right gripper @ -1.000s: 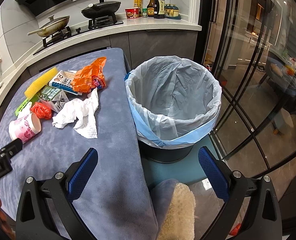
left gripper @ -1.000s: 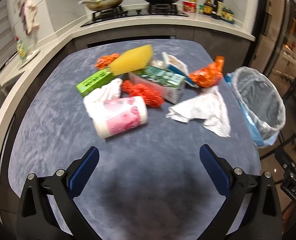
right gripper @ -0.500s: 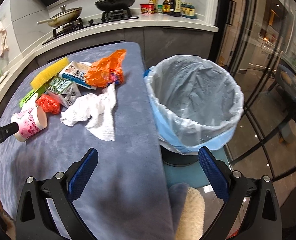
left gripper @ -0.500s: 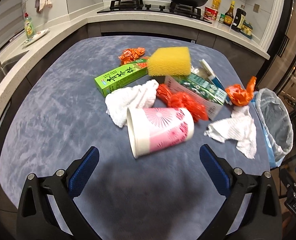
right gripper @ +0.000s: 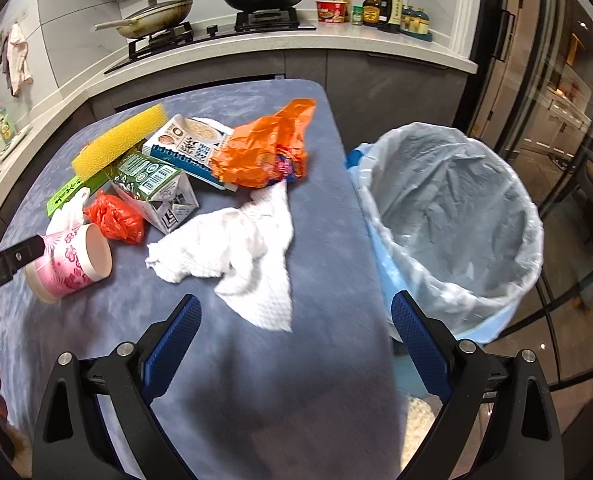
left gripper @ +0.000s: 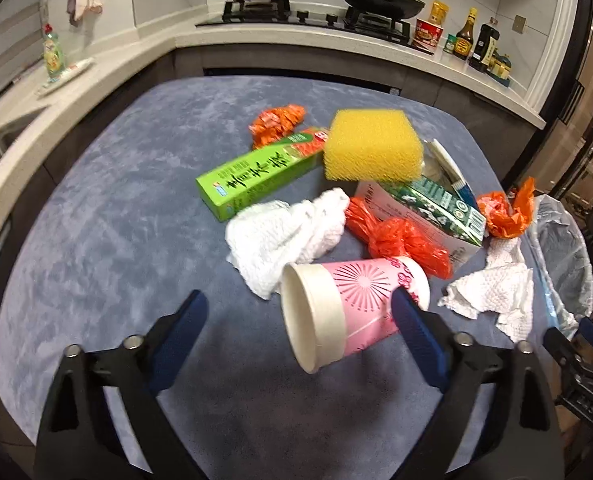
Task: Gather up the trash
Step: 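Grasp the pink paper cup with the left tool while the right tool grasps the white paper towel, then lift the cup and paper towel and carry both over the trash bin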
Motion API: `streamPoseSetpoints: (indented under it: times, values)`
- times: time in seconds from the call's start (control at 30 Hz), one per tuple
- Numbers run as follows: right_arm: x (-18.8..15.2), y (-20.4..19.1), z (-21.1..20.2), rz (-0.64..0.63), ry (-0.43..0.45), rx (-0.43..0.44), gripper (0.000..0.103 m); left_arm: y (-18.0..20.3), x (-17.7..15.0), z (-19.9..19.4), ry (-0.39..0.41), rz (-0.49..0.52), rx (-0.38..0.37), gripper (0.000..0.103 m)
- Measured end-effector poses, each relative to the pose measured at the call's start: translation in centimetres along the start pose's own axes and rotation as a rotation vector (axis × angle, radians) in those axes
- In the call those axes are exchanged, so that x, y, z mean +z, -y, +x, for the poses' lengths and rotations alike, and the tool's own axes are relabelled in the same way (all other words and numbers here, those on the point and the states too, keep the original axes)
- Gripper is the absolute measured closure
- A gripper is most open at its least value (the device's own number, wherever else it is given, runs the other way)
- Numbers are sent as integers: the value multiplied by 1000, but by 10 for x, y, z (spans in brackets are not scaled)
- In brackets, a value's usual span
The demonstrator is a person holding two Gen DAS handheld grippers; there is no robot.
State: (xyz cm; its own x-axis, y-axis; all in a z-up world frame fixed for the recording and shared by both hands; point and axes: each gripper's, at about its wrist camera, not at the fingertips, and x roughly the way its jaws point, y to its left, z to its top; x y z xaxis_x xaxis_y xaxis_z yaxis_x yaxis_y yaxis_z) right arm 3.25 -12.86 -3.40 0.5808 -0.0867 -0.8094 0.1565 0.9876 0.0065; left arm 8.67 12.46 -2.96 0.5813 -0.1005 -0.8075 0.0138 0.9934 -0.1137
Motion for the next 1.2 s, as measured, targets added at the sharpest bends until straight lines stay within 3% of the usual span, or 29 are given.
streamPoseSetpoints:
  times: [0.1, 0.2, 0.37, 0.53, 0.6, 0.77, 0.93, 1.13, 1.17, 1.2]
  values:
    - [6, -4, 11, -4, -10, 10, 20, 2, -2, 4, -34, -5, -68, 43]
    - [12, -7, 23, 11, -28, 44, 29, 7, -6, 4, -42, 14, -103, 60]
    - [19, -16, 43, 12, -50, 96, 40, 18, -12, -1, -38, 52, -132, 78]
    - [17, -18, 60, 32, -100, 158, 82, 28, -17, -12, -26, 90, -156, 91]
    - [14, -16, 54, 30, -90, 174, 91, 31, -20, -17, -23, 103, -152, 100]
    - [4, -9, 34, 30, -83, 209, 91, 33, -27, -24, -25, 108, -158, 100]
    - [-4, -4, 19, 25, -43, 171, 59, 33, -32, -27, -27, 103, -158, 100]
    - [9, -11, 13, -7, 1, 182, 58, 34, -34, -31, -17, 109, -163, 100]
    - [11, -14, 17, -14, -1, 185, 60, 34, -34, -32, -17, 111, -167, 100]
    - [12, -16, 21, -22, -5, 190, 69, 35, -34, -33, -13, 114, -166, 100]
